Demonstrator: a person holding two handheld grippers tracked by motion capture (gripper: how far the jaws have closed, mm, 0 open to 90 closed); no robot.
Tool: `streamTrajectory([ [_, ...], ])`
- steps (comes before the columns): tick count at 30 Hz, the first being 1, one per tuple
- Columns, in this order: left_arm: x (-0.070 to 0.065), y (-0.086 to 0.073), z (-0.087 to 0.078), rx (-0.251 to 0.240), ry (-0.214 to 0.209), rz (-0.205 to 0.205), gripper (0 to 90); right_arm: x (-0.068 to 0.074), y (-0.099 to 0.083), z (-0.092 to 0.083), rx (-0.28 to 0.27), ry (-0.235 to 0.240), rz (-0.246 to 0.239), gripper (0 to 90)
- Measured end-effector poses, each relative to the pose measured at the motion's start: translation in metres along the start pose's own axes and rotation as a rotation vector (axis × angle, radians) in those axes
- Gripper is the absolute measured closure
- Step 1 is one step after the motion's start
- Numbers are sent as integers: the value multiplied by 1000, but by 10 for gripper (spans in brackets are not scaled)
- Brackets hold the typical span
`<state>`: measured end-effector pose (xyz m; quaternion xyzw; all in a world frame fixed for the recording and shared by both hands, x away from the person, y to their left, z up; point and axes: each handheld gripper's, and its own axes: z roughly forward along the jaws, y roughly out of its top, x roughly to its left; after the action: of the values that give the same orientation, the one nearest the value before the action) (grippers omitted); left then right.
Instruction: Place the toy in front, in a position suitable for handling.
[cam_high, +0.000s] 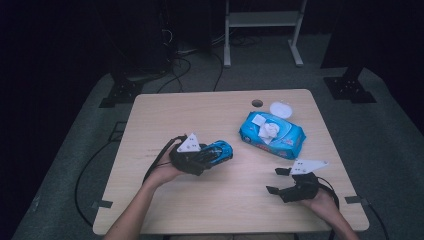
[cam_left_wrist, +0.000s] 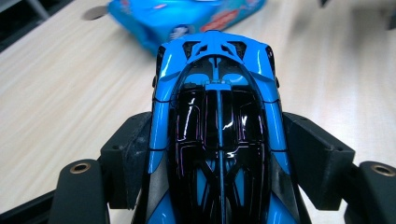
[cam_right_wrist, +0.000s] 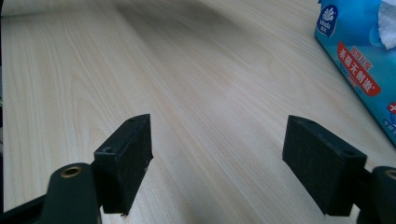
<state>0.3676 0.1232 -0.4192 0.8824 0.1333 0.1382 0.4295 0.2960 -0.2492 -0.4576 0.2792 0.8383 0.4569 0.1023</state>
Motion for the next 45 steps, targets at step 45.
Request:
streamTrajectory([
  [45, -42, -23, 55, 82, -164, 47, 264, -20, 1, -5, -1, -50, 38, 210],
])
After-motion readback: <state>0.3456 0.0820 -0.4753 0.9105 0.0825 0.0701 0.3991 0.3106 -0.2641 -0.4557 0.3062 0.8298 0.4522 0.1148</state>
